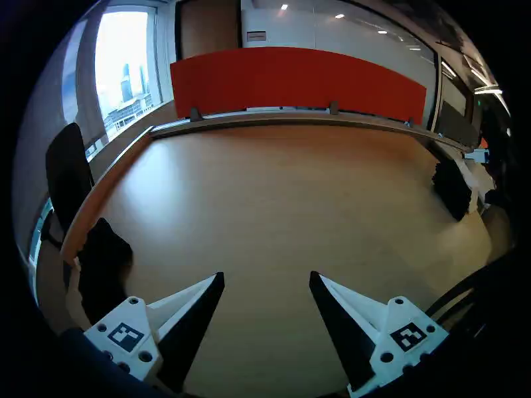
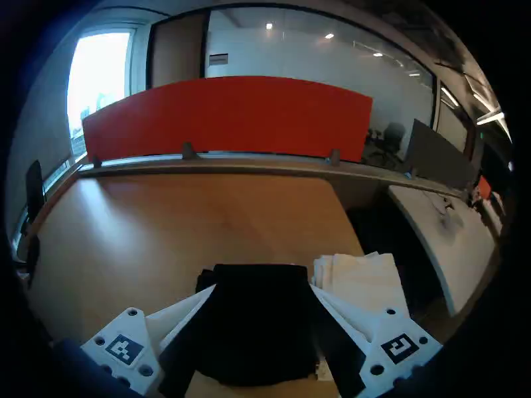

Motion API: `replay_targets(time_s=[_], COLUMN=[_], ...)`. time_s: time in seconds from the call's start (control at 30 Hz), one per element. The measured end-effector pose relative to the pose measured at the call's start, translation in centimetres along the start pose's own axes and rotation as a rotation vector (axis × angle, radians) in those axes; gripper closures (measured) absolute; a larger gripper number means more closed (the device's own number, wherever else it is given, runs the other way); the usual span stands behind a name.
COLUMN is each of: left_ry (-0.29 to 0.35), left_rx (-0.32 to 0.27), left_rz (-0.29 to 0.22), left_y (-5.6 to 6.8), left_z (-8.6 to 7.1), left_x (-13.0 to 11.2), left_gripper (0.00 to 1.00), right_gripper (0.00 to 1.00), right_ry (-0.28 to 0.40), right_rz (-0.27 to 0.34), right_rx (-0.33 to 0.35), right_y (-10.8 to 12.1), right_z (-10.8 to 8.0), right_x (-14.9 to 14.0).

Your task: Fold towel

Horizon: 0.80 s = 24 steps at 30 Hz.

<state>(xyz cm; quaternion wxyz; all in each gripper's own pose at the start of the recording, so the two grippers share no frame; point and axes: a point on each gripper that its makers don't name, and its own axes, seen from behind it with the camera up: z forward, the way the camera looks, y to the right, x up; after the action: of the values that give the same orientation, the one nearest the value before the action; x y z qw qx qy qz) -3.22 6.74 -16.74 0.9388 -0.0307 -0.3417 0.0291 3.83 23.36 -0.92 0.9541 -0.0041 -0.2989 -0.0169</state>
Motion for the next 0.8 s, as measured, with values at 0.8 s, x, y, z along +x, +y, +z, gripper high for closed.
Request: replay_targets(time_s=[0.8], left_ry=[0.011], left_rx=[-0.010], left_rz=[0.002], left_y=[0.6], left_z=[0.5], left_x=[0.8], left_gripper=[0.05], right_gripper=[0.05], right_ry=[0.331], right_rz=[0.075], right_rx=[-0.057], right_y=[-0.6], right_z=[-4.4], right_x=[5.7])
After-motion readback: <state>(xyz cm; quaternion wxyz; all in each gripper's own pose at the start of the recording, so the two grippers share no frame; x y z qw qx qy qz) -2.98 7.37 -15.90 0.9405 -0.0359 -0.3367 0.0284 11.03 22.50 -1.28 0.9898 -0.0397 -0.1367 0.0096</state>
